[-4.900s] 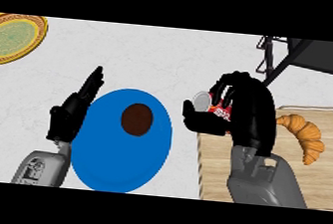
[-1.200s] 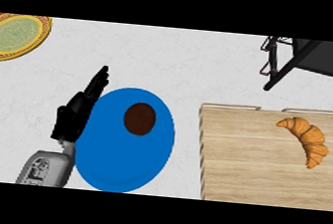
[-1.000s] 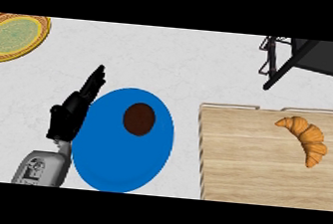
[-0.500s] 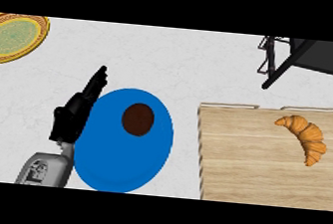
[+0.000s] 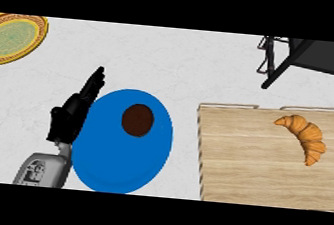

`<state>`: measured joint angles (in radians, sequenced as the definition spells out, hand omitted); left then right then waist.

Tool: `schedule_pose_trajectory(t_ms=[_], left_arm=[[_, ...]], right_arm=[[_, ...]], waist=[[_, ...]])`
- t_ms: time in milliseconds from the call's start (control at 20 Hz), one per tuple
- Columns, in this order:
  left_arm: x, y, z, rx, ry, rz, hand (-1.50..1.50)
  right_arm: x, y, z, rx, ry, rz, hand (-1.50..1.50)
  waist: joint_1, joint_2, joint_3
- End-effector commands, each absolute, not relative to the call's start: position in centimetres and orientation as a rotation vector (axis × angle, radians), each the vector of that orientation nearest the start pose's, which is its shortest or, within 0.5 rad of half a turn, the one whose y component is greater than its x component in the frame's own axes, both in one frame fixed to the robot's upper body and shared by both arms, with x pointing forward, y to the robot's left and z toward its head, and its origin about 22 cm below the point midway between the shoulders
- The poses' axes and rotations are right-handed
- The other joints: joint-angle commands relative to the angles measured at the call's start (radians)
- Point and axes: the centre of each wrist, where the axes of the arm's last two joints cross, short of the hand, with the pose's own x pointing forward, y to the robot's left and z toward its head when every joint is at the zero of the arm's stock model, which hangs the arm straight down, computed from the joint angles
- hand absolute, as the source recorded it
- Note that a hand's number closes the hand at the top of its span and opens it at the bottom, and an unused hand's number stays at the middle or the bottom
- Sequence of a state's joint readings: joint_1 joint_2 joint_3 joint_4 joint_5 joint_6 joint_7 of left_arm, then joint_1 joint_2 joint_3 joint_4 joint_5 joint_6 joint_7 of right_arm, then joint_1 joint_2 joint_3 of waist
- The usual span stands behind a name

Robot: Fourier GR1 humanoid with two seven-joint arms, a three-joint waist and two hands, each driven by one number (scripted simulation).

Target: Pick the can from the tray and place it in the tiered shelf

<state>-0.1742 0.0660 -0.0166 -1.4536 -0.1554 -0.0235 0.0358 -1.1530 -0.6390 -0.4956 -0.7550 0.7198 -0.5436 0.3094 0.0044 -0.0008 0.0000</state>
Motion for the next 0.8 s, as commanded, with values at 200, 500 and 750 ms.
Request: schedule_pose_trajectory(t_ms=[200, 500, 750], left_arm=[[27.8, 25.7, 2.8, 0.131, -1.574, -0.258, 0.0], [27.9, 23.1, 2.1, 0.13, -1.57, -0.229, 0.0], [26.7, 23.0, -0.4, 0.145, -1.56, -0.21, 0.0]], right_arm=[[36.5, -42.8, 36.1, -1.299, -1.673, -0.803, -1.5], [31.4, -46.7, 38.1, -1.226, -1.471, -0.841, -1.5], [25.1, -51.2, 38.2, -1.26, -1.371, -0.741, -1.5]], waist=[[-0.01, -0.006, 0.0], [-0.038, -0.013, -0.001], [-0.057, -0.013, 0.0]])
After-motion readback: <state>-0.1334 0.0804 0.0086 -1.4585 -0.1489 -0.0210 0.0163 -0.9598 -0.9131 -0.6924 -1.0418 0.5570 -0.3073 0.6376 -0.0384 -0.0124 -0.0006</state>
